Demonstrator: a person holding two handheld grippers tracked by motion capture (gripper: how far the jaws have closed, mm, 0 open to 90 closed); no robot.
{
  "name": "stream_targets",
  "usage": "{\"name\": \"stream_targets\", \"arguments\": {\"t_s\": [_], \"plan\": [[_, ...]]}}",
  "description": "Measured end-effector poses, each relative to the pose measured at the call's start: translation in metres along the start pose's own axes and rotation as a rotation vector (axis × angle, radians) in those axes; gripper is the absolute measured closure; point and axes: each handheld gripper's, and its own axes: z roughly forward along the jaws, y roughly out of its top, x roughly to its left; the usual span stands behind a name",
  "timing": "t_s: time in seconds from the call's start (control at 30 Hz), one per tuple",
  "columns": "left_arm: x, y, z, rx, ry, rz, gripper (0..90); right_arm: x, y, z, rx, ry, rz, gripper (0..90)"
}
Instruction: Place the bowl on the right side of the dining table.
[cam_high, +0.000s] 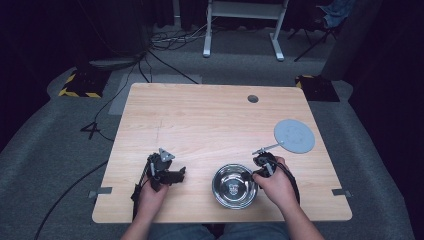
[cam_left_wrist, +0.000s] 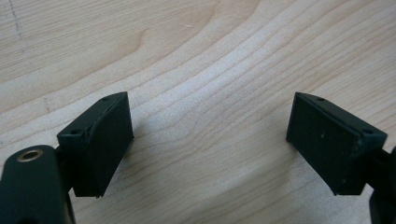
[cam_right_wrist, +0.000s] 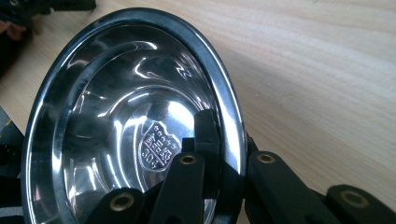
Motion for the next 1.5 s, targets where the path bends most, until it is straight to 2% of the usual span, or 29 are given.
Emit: {"name": "stream_targets", "arguments": {"t_s": [0.17, 0.2, 0.37, 1.0, 1.1, 1.5], "plan": [[0.000, 0.000, 0.000, 0.000, -0.001, 0.000, 14.6, -0.003, 0.004, -0.007, -0.024, -0.022, -0.006, 87.3], [0.000, 0.000, 0.000, 0.000, -0.001, 0.001, 14.6, -0.002, 0.007, -0.012, -0.028, -0.020, 0.009, 87.3], [0.000, 0.000, 0.000, 0.004, -0.009, -0.001, 14.6, -0.006, 0.013, -0.023, -0.061, -0.029, 0.025, 87.3], [0.000, 0.000, 0.001, 0.004, -0.010, -0.003, 14.6, -0.028, 0.035, -0.061, -0.155, -0.081, 0.072, 87.2], [0.000, 0.000, 0.000, 0.004, -0.010, -0.001, 14.6, -0.032, 0.037, -0.066, -0.166, -0.086, 0.084, 87.2], [0.000, 0.000, 0.001, 0.002, -0.009, -0.004, 14.6, -0.059, 0.047, -0.094, -0.224, -0.161, 0.145, 87.1]]}}
